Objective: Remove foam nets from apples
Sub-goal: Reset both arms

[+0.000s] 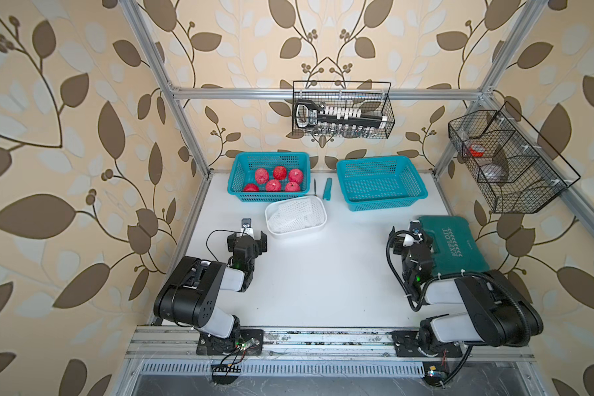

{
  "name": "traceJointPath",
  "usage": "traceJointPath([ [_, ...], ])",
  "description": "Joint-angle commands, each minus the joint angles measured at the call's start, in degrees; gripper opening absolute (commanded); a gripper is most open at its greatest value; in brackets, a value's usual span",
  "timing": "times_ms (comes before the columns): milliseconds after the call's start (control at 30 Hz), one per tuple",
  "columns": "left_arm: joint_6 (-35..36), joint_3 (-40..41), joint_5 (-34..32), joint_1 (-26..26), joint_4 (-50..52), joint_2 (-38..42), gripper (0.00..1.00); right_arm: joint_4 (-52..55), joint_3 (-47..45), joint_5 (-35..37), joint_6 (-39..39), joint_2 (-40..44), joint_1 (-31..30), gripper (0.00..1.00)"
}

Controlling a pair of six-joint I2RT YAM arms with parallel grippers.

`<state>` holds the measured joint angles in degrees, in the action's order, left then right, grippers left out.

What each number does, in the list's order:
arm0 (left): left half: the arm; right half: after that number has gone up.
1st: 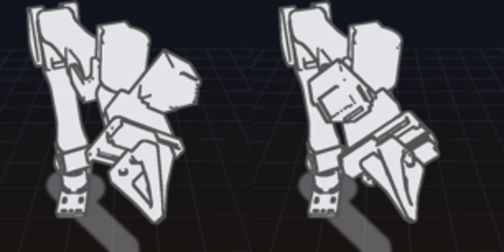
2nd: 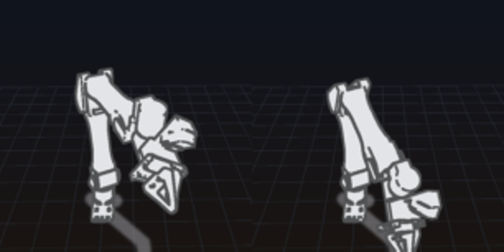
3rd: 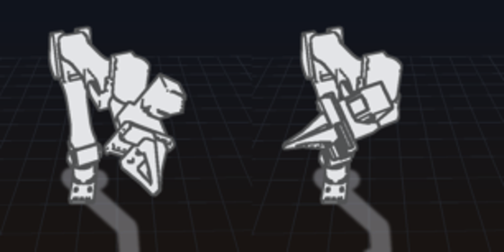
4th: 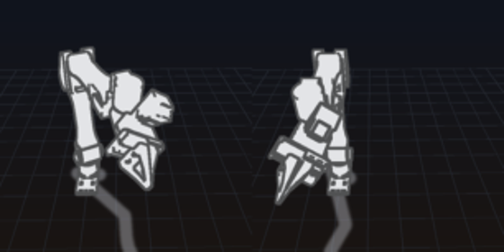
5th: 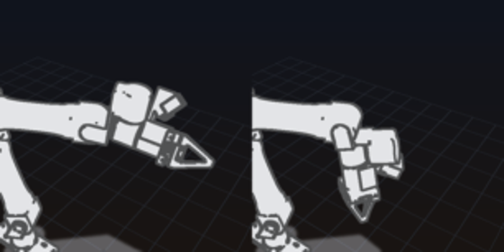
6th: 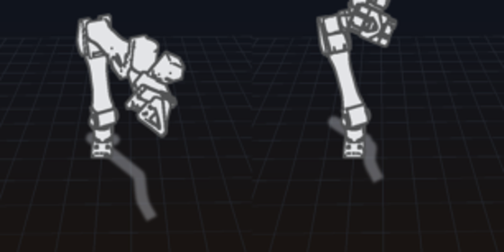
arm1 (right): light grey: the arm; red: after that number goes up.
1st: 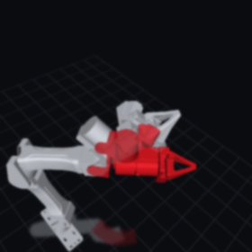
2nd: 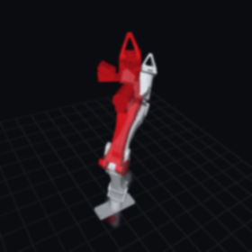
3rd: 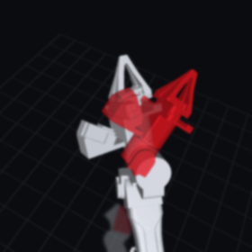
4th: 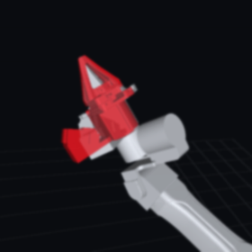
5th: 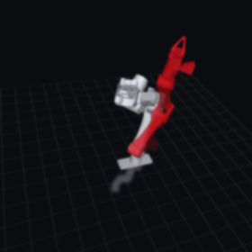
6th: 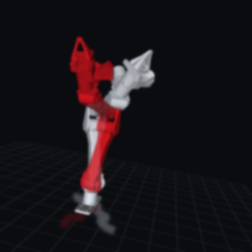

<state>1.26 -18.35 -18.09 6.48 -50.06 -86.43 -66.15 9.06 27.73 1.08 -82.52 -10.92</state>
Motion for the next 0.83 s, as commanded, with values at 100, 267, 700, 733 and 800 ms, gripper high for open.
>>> traceJointPath([
  [100, -5.70, -2.09, 2.34, -3.98, 5.57, 1.30, 0.99, -4.19, 0.05, -3.40, -1.52, -0.10, 1.93, 1.00],
  [267, -4.77, -2.57, 0.19, -2.34, 5.81, 1.00, 0.99, -5.19, 2.05, -6.63, -2.87, -5.12, 4.98, 1.00],
  [700, -4.94, -3.19, 0.57, -2.68, 6.56, 0.48, 0.99, 6.07, 6.23, -12.23, -5.83, -3.48, 8.95, 0.99],
  [733, -4.95, -3.14, 0.71, -2.65, 6.62, 0.61, 0.99, 6.08, 6.23, -12.22, -5.83, -3.48, 8.91, 1.00],
  [800, -4.95, -2.96, 0.68, -2.70, 6.34, 0.83, 0.99, 5.98, 6.22, -12.17, -5.83, -3.52, 8.97, 1.00],
])
